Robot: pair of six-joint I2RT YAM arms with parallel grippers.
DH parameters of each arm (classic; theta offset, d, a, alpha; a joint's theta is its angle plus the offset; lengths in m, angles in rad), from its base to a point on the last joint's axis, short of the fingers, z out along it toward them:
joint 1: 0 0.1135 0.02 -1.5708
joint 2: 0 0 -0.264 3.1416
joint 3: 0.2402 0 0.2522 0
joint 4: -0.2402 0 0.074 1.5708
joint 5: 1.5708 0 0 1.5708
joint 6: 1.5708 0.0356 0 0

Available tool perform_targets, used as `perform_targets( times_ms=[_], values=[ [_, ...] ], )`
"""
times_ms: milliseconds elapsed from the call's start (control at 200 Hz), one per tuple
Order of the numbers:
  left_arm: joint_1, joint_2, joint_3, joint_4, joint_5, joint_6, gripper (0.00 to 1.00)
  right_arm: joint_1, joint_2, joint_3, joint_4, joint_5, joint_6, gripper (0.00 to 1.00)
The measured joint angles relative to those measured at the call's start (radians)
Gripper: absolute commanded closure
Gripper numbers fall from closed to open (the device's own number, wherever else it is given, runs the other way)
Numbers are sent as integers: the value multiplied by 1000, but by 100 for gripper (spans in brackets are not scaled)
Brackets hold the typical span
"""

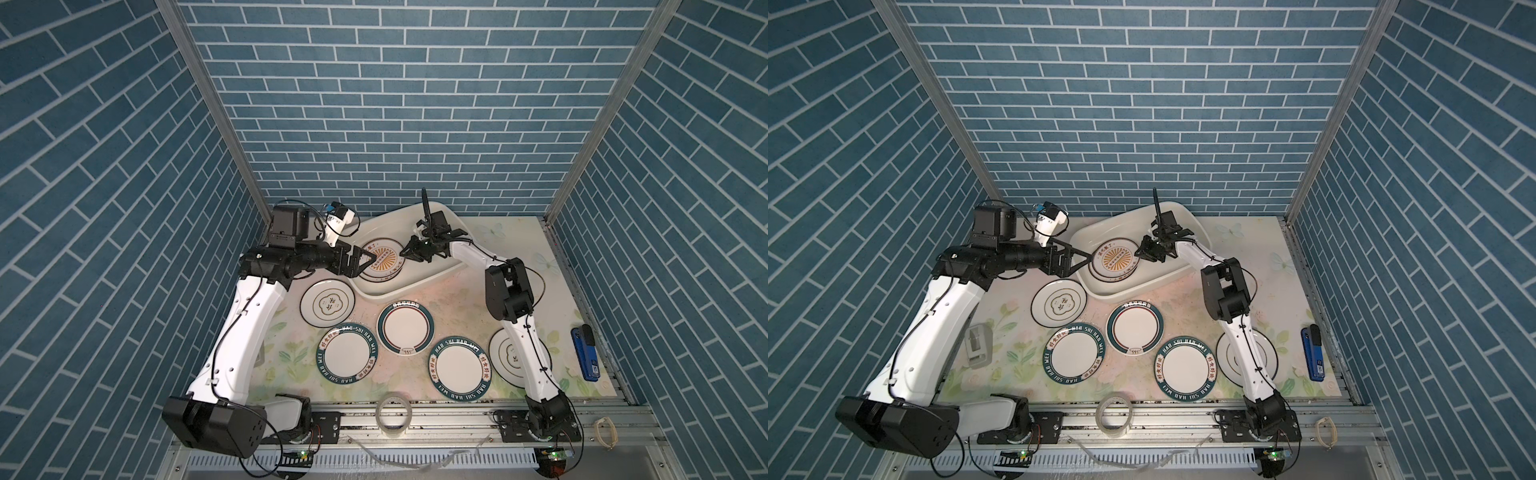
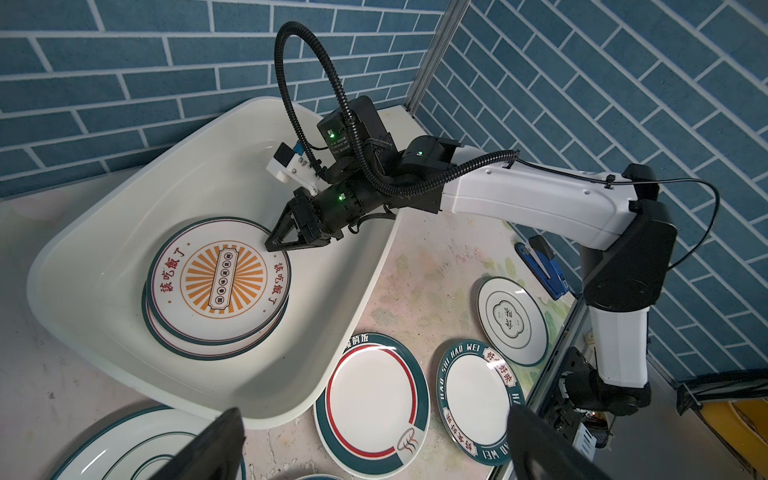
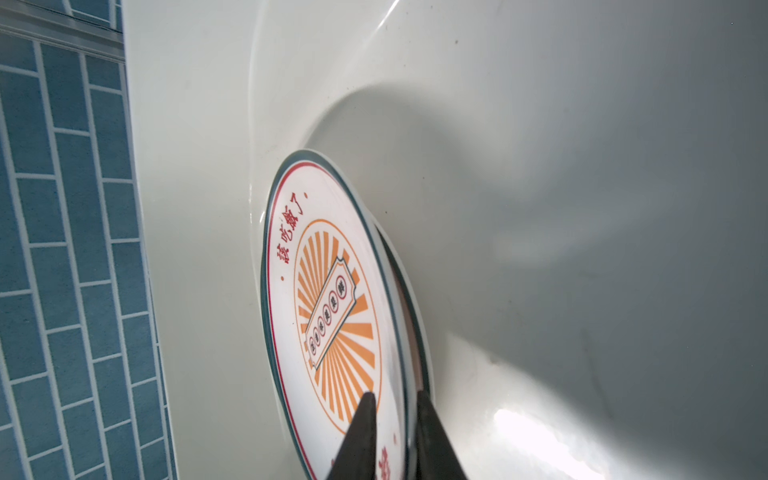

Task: Place the plates into the plastic bin on the countertop
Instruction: 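Set the plate flat on the stack and open the right gripper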

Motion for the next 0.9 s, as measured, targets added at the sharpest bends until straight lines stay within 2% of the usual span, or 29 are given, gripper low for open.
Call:
perform_targets(
  times_ms=[900],
  values=[
    [0,0,0,14,7,-5,0,7,-27,-35,-82,68,-62,76]
  ],
)
